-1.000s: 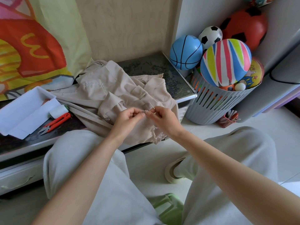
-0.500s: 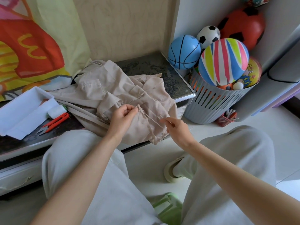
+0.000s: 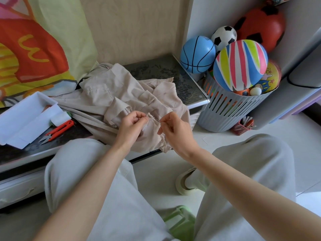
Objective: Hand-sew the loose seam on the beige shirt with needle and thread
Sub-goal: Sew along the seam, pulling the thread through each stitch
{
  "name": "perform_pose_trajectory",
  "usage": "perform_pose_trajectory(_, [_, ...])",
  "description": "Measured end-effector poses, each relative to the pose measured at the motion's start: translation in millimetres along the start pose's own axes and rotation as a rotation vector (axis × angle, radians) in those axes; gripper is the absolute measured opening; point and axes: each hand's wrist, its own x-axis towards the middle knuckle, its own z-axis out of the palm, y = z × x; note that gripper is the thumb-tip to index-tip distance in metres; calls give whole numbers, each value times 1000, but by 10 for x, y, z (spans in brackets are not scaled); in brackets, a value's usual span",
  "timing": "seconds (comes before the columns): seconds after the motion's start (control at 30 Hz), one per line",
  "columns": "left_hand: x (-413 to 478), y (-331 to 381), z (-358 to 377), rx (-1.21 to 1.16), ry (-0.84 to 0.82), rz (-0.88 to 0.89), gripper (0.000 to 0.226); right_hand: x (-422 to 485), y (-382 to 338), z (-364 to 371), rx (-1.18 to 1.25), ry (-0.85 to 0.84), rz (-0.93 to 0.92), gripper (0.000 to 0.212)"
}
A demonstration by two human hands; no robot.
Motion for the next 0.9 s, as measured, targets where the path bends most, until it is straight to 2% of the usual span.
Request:
perform_pose_trajectory(0.57, [17, -49, -8, 36, 4, 69, 16, -30, -89, -3, -15, 4, 22, 9])
perform_pose_trajectory(0.9, [64, -138, -25, 216, 56, 239, 22, -7, -103, 25, -79, 1, 19, 8])
